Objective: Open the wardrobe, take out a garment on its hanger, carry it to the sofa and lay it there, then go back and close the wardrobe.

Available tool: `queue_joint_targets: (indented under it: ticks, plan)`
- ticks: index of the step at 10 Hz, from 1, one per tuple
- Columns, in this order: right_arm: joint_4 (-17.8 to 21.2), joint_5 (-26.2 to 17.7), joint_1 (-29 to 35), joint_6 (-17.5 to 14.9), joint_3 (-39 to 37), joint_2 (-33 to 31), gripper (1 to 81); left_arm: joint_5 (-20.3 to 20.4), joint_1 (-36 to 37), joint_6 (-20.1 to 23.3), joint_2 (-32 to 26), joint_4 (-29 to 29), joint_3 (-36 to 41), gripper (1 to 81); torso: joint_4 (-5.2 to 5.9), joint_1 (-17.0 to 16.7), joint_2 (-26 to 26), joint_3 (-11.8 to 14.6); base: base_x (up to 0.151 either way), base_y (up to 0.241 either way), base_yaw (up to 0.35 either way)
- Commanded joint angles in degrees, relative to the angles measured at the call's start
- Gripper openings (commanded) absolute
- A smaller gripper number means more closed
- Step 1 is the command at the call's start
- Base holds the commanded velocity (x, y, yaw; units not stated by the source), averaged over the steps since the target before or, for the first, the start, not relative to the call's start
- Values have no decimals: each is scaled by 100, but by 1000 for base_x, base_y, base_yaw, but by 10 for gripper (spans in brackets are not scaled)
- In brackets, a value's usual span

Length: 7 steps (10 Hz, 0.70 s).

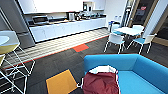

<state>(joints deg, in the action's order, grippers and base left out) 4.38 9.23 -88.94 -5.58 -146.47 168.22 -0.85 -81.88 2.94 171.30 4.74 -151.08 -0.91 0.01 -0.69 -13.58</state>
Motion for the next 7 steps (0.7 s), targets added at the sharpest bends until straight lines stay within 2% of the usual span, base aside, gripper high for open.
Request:
queue_joint_targets:
  ticks: [1, 4, 7]
  plan:
    - [-139, -308, 30, -31, 971, -690, 811, -363, 115, 23, -104, 9, 165, 811, 0, 0, 0, 0, 0, 0, 231]
    - [-86, -290, 20, -22, 1016, -761, 811, -328, 80, 14, -394, -26, 605, 811, 0, 0, 0, 0, 0, 0, 231]
    - [-103, -369, 21, -22, 1034, -700, 811, -319, 54, 14, -403, -26, 606, 811, 0, 0, 0, 0, 0, 0, 231]
